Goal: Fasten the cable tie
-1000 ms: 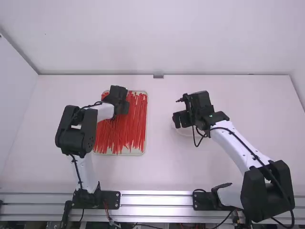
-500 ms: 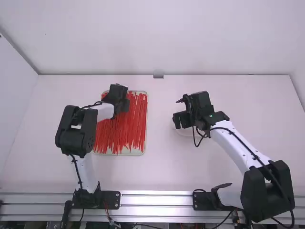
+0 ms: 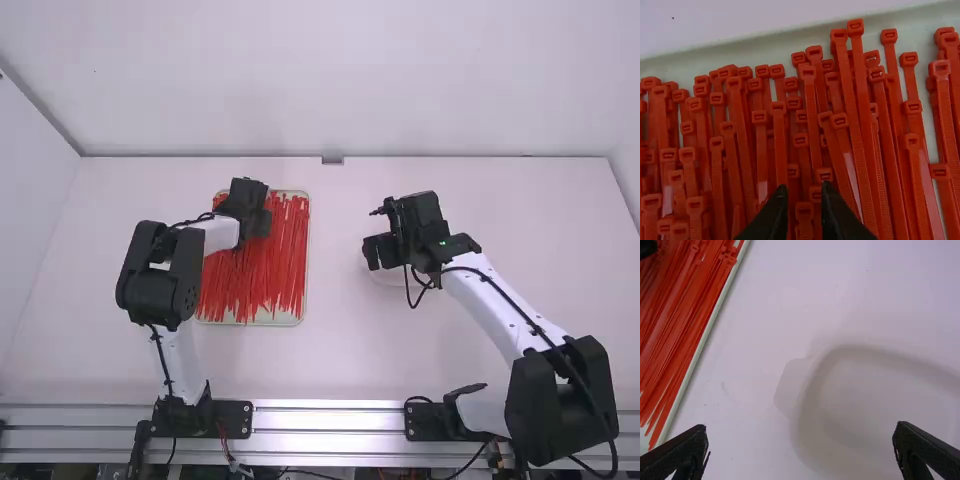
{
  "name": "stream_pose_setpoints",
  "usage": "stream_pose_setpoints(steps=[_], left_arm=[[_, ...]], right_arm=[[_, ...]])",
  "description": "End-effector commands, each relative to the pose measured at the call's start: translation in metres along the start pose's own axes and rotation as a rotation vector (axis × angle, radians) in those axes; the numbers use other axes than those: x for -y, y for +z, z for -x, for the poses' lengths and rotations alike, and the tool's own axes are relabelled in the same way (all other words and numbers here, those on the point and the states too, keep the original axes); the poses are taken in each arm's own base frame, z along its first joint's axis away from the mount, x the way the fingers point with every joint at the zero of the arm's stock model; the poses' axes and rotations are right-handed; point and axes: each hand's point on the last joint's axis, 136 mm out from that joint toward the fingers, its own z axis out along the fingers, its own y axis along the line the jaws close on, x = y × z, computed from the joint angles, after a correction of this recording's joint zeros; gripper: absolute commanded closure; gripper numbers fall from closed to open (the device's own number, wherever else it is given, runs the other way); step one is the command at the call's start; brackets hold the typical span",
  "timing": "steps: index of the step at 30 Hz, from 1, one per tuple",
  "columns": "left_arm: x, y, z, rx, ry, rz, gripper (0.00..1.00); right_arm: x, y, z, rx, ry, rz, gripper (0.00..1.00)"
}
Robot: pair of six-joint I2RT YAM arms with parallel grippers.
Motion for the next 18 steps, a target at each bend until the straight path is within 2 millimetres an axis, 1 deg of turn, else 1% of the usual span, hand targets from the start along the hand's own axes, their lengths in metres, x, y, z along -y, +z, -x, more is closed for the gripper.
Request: stream_pose_setpoints(steps=[1, 3, 13, 18], left_arm=[[0.0013, 0.0107, -0.0204, -0.051, 0.001, -0.005, 0.82], [0.0016, 0.0127, -0.0228, -0.057, -0.006, -0.005, 0.83], [0.0014, 0.0126, -0.0213, -0.053, -0.005, -0.004, 0.85], [-0.0019, 0.0126, -0.0176, -0.038, -0.024, 0.017, 0.91]], right_arm=[[-0.0003, -0.0017, 0.0097, 0.015, -0.005, -0.003, 0.02], [-0.0004, -0.0017, 0.0097, 0.015, -0.005, -0.003, 0.02], [-0.0002, -0.0017, 0.0108, 0.020, -0.002, -0.003, 0.02], [-0.0002, -0.0017, 0.0107, 0.020, -0.002, -0.003, 0.02]])
